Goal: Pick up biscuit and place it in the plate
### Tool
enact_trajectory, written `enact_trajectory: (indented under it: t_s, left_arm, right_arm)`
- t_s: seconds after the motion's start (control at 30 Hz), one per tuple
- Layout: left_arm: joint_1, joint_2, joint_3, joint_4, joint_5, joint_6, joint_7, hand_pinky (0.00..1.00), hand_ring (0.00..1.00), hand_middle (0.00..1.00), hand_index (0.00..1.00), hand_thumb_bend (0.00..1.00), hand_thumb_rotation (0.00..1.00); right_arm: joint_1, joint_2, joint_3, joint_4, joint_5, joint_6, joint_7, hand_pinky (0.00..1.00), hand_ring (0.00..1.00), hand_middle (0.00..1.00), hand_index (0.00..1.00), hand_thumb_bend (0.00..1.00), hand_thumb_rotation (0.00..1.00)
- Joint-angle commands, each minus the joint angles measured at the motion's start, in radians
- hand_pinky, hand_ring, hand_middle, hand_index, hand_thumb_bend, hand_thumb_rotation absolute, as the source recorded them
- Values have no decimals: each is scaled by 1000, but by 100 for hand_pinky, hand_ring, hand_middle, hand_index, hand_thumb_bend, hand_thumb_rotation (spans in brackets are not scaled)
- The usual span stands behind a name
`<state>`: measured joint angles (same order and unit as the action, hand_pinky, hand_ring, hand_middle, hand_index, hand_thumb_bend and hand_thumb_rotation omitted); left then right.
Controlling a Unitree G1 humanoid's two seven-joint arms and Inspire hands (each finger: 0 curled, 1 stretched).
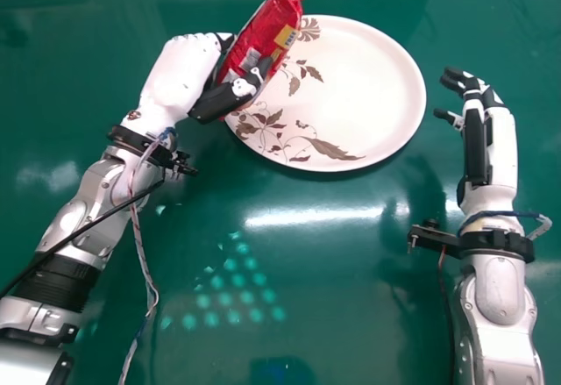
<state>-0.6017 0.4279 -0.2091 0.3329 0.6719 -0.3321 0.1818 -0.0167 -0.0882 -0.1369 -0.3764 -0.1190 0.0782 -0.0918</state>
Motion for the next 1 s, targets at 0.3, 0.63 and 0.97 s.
enact_trajectory:
  t_s: [0.3,0.63,0.97]
  left_arm:
    - [-101,-75,-50,-52,16,54,-84,19,25,42,52,51,0]
    - [-224,-111,-114,68,55,98,-126,25,33,42,53,50,0]
    - [-311,-122,-160,245,68,94,-107,27,34,43,55,50,0]
  right_arm:
    - [-2,-10,1,12,-8,6,8,71,79,81,79,49,35]
    - [4,-7,4,10,-13,2,7,71,79,81,79,49,37]
    - [11,-5,6,-3,-16,11,7,70,78,80,79,50,38]
